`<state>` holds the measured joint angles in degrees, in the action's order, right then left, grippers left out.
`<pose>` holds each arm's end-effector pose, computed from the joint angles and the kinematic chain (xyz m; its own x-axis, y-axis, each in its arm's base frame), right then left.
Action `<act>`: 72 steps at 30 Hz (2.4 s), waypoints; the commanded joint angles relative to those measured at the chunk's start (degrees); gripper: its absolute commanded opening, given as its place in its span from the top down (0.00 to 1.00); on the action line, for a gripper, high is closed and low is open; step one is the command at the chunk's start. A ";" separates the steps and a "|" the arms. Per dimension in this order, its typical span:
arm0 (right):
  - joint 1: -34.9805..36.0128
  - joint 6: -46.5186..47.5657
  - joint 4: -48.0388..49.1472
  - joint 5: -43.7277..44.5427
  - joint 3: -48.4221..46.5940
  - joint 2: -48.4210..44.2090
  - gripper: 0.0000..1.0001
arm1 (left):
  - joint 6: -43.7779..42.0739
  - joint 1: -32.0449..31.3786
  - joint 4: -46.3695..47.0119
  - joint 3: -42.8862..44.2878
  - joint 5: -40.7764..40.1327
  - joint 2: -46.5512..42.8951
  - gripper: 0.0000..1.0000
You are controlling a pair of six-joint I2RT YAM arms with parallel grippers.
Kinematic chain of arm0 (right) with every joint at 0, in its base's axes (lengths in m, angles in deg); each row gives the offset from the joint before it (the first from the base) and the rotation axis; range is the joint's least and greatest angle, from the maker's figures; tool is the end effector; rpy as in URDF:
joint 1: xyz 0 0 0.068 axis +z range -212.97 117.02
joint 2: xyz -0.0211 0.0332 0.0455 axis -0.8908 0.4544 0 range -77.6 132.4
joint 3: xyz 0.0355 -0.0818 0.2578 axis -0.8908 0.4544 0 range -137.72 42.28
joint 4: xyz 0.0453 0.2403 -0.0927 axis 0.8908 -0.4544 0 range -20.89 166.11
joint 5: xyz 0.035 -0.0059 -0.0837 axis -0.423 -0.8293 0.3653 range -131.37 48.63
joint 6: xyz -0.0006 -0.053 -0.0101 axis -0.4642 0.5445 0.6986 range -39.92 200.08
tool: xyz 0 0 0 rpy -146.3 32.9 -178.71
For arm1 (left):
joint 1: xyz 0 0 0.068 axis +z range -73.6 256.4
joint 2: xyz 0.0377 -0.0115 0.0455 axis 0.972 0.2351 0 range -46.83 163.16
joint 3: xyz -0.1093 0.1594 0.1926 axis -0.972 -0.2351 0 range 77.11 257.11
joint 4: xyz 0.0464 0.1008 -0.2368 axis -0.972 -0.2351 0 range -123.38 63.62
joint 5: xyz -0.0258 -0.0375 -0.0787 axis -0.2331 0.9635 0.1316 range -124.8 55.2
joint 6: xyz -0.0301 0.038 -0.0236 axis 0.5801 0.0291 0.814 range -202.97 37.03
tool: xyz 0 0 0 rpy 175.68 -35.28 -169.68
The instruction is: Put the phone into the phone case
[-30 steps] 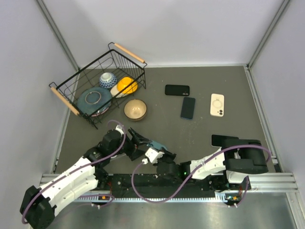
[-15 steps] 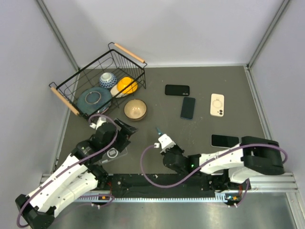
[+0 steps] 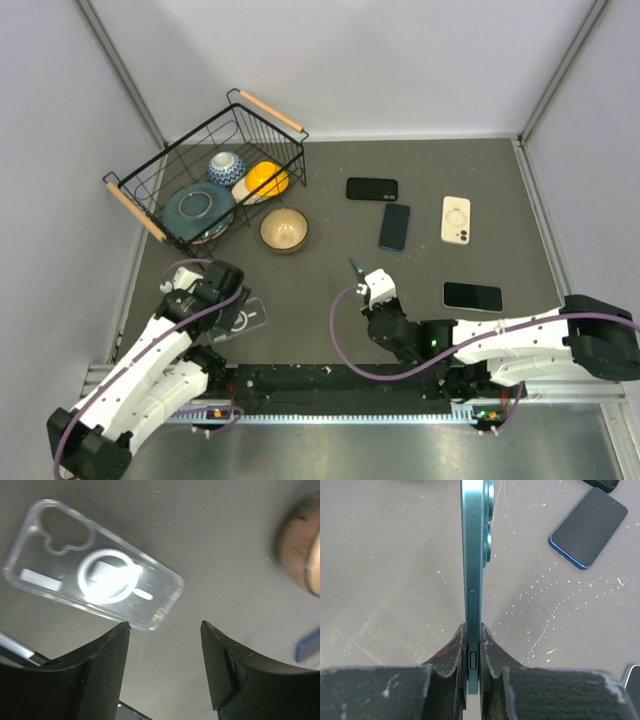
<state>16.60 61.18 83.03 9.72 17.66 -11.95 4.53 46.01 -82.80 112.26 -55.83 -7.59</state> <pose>0.0661 0.2066 0.1843 -0.2582 -0.2796 -0.9247 -0.4412 0.8857 -0.1446 0.1074 -0.0481 0.2295 -0.3522 -0.8745 -0.3335 -0.7363 0.4789 -0.4781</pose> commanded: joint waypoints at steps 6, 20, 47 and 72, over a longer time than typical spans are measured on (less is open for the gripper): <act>-0.47 -4.13 0.37 1.47 1.50 -3.86 1.00 | 10.04 10.26 -11.07 -2.29 1.09 9.54 0.42; -0.38 0.09 6.09 -1.34 1.15 -1.40 1.00 | 18.66 10.79 -9.33 -8.08 6.61 4.79 0.43; -0.56 4.48 3.64 -2.22 -0.86 -6.85 1.00 | 14.55 10.70 -8.09 -2.91 4.87 20.60 0.93; -0.73 -12.73 -34.42 -16.47 -12.12 -21.53 1.00 | -38.72 -17.32 35.93 -4.31 13.92 19.99 1.00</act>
<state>16.33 53.12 51.38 -6.61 7.24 -32.36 -24.15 33.11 -57.30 105.82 -43.94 11.84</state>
